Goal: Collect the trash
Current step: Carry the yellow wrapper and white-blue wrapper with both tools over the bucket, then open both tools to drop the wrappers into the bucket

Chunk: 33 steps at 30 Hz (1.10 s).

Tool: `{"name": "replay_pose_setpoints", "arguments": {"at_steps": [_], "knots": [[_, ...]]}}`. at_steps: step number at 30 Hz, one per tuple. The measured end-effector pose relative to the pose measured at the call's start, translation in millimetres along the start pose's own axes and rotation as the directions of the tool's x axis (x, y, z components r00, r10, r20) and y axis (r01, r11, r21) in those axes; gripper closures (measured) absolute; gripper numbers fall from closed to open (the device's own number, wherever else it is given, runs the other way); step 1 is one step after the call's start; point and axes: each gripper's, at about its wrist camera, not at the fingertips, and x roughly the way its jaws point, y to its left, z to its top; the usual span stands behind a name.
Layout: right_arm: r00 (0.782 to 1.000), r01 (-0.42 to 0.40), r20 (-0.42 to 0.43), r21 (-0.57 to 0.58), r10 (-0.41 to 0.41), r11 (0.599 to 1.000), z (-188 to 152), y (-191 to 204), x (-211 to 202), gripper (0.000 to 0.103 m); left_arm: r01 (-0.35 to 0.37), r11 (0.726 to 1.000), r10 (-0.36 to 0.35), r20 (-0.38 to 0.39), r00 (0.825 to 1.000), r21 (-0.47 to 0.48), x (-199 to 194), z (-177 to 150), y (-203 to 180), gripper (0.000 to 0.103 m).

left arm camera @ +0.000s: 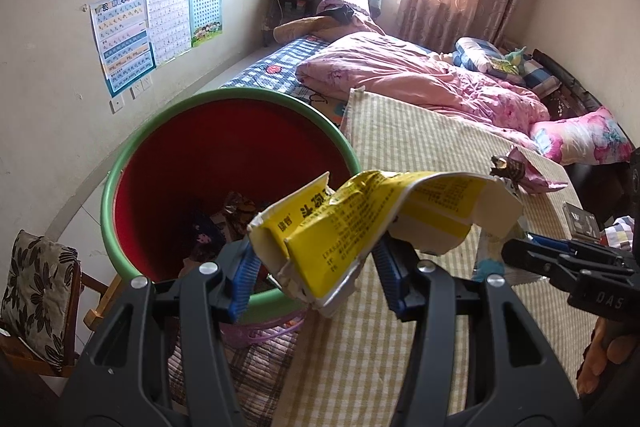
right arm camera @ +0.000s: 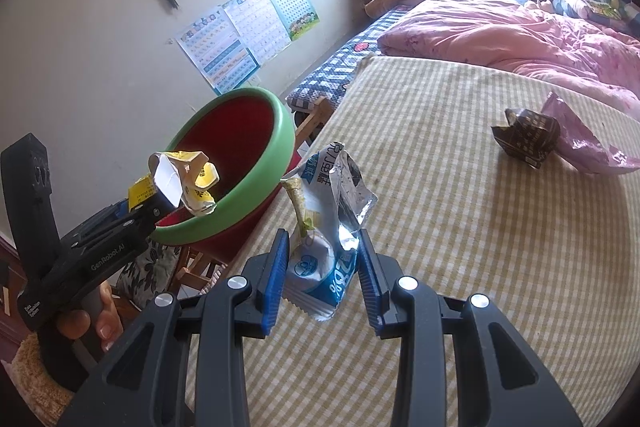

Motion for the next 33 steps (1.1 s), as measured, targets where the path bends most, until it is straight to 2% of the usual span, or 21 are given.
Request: {"name": "replay_pose_setpoints", "arguments": {"at_steps": [20,27,31,33], "knots": [[0.999,-0.028,0.017,-0.068,0.029,0.997,33,40,28,0.069,-0.071,0.997,0.071,0.017,0.997,-0.042,9,13,47,0.053],[0.998,-0.061,0.025,-0.106,0.064,0.993,52,62,40,0.069,-0.103,0.993,0.105,0.027,0.994,-0.056,12,23,63,0.053],[0.996,-0.084,0.018,-0.138,0.087,0.987,64,77,52,0.068,-0.131,0.988,0.133,0.021,0.991,-0.077,14,25,76,0.051],[0.995,-0.099,0.019,-0.146,0.103,0.984,69,83,56,0.067,-0.147,0.985,0.149,0.016,0.989,-0.086,16,25,82,0.046]]}}
